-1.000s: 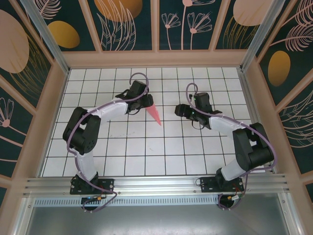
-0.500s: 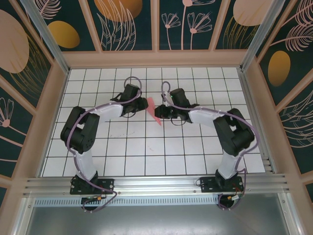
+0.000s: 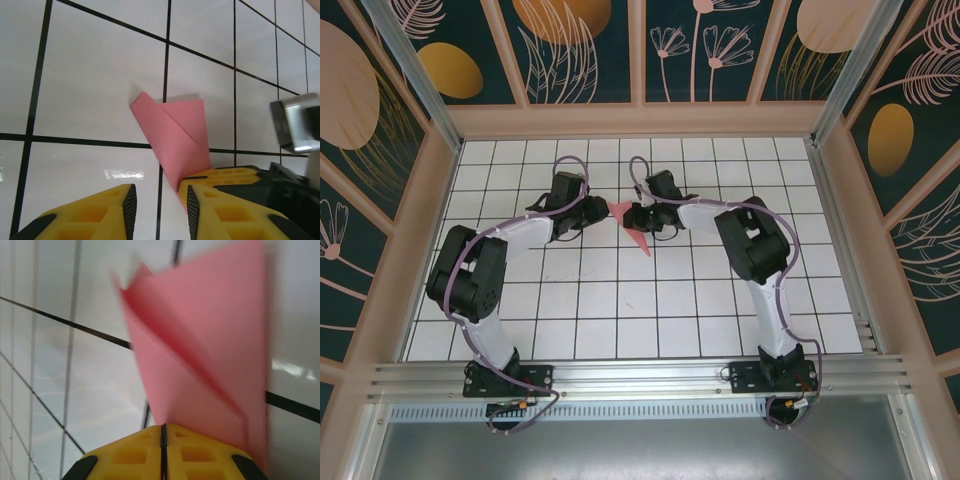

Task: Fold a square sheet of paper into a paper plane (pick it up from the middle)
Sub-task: Fold the wing for the fifth time at the center of the table.

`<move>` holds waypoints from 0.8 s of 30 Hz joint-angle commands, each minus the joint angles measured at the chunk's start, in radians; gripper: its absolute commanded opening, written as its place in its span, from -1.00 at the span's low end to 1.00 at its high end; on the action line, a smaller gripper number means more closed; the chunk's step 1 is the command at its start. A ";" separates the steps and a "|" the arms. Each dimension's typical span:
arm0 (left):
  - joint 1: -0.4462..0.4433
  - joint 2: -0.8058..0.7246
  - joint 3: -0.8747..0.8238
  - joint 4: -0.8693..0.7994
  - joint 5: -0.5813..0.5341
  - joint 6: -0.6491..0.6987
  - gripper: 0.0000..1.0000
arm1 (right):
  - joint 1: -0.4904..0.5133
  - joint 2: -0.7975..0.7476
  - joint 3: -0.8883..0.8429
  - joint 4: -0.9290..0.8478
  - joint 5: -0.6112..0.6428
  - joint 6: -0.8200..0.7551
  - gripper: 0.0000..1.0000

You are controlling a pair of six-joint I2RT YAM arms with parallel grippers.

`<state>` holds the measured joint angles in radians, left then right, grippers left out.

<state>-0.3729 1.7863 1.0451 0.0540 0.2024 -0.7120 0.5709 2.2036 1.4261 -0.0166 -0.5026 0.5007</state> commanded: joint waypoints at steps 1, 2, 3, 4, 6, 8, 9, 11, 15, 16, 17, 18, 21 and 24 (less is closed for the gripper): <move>0.000 0.005 -0.005 0.036 0.040 -0.002 -0.32 | -0.016 0.007 0.004 -0.070 0.033 0.012 -0.79; 0.000 0.005 -0.011 0.043 0.047 -0.001 -0.32 | -0.017 0.003 -0.008 -0.072 0.033 0.012 -0.79; 0.000 0.006 -0.015 0.049 0.055 -0.001 -0.32 | -0.017 -0.003 -0.021 -0.076 0.032 0.009 -0.79; -0.001 0.004 -0.021 0.058 0.065 -0.004 -0.32 | -0.017 -0.009 -0.036 -0.080 0.026 0.006 -0.79; 0.000 0.000 -0.041 0.084 0.091 -0.010 -0.33 | -0.017 -0.030 -0.077 -0.082 0.012 0.004 -0.79; -0.004 -0.008 -0.066 0.125 0.125 -0.030 -0.35 | -0.016 -0.057 -0.133 -0.069 -0.009 0.001 -0.80; -0.007 -0.014 -0.100 0.155 0.143 -0.045 -0.36 | -0.015 -0.079 -0.172 -0.055 -0.023 0.002 -0.80; -0.019 -0.016 -0.133 0.197 0.169 -0.065 -0.37 | -0.016 -0.120 -0.249 -0.030 -0.056 0.007 -0.80; -0.065 -0.009 -0.174 0.262 0.205 -0.102 -0.41 | -0.013 -0.203 -0.375 0.004 -0.088 0.018 -0.81; -0.079 -0.002 -0.177 0.271 0.211 -0.109 -0.43 | -0.013 -0.218 -0.395 0.007 -0.091 0.020 -0.81; -0.095 0.007 -0.175 0.283 0.219 -0.115 -0.45 | -0.013 -0.229 -0.413 0.008 -0.092 0.021 -0.81; -0.110 0.018 -0.173 0.291 0.229 -0.120 -0.46 | -0.013 -0.238 -0.424 0.008 -0.090 0.021 -0.81; -0.133 0.039 -0.163 0.291 0.224 -0.124 -0.49 | -0.014 -0.242 -0.434 0.006 -0.084 0.021 -0.82; -0.139 0.063 -0.152 0.287 0.230 -0.130 -0.55 | -0.017 -0.236 -0.432 0.010 -0.085 0.025 -0.85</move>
<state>-0.5133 1.8149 0.8719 0.3077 0.4126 -0.8223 0.5568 1.9575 1.0252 0.0551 -0.5926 0.5098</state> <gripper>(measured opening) 0.231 0.082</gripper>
